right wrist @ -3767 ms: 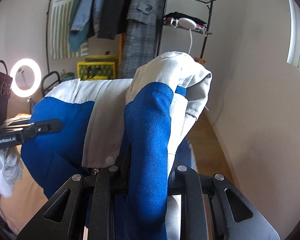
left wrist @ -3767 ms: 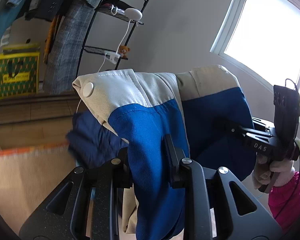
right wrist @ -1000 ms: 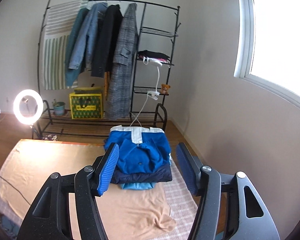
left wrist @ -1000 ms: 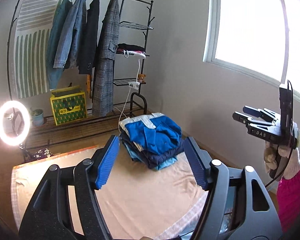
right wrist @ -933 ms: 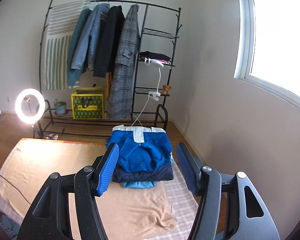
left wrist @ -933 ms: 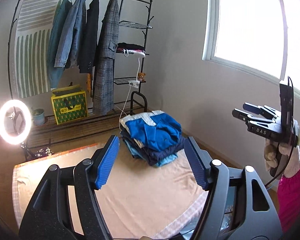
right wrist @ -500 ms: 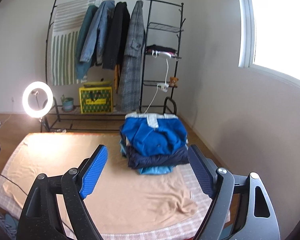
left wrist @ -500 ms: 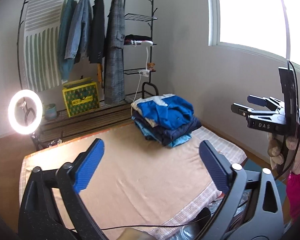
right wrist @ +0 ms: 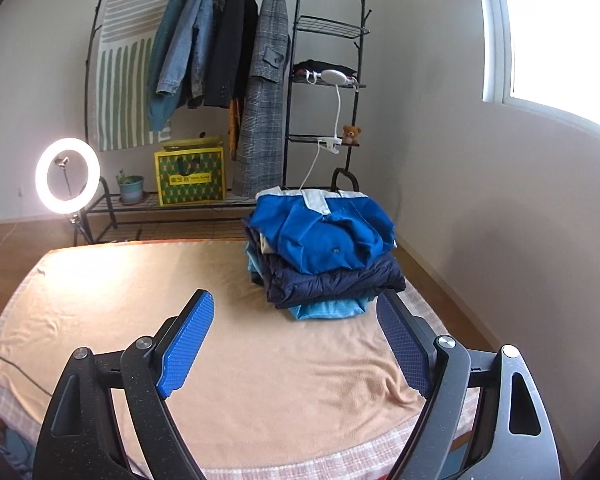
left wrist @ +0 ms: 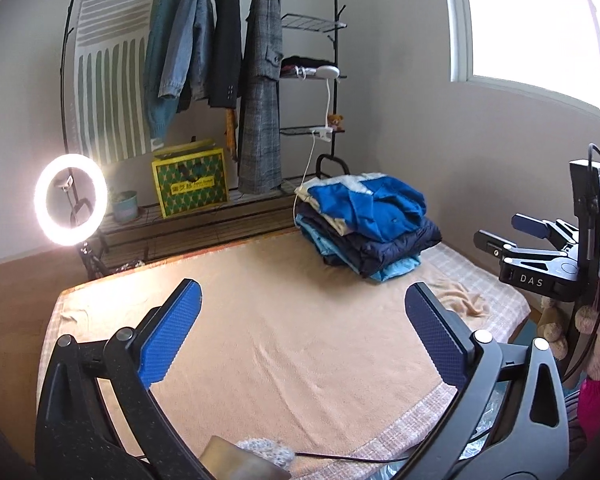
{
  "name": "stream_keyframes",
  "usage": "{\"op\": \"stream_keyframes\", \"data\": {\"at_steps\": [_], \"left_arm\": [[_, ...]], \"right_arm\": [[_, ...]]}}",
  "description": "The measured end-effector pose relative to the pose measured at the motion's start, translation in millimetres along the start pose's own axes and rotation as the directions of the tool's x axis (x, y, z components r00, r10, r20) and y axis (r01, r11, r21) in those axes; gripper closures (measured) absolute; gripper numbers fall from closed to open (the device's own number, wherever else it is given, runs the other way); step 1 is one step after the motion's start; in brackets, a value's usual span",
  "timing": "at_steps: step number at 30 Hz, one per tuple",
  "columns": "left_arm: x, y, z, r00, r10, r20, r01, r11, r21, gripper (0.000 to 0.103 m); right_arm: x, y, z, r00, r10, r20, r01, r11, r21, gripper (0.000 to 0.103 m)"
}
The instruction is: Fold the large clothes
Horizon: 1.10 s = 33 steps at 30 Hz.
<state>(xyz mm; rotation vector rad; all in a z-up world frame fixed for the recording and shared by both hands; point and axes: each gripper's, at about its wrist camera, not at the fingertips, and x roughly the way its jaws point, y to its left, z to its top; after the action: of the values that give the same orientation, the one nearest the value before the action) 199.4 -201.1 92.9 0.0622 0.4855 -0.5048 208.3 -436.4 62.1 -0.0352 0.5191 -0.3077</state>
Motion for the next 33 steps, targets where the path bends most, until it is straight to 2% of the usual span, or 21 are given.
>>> {"op": "stream_keyframes", "data": {"at_steps": [5,11,20,33], "left_arm": [[17.5,3.4,-12.4,1.0,0.004,-0.018,-0.005,1.0,-0.016,0.0],[27.6,5.5,-19.5,0.999,-0.001,-0.051,-0.001,1.0,-0.027,0.0],[14.2,-4.7,-17.0,1.0,-0.009,-0.007,0.009,1.0,-0.007,0.0],[1.6,-17.9,-14.7,1.0,-0.021,0.022,0.02,0.999,0.026,0.0]], "right_arm": [[15.7,-1.4,-11.2,0.999,-0.033,0.029,0.033,0.999,0.01,0.019],[29.7,-10.7,-14.1,1.0,-0.018,-0.016,0.018,0.999,0.052,0.019],[27.8,-24.7,-16.0,0.999,-0.049,-0.007,0.05,0.993,0.105,0.019],[29.3,-30.2,-16.0,0.998,-0.067,-0.015,0.068,0.991,0.113,0.018]]}}
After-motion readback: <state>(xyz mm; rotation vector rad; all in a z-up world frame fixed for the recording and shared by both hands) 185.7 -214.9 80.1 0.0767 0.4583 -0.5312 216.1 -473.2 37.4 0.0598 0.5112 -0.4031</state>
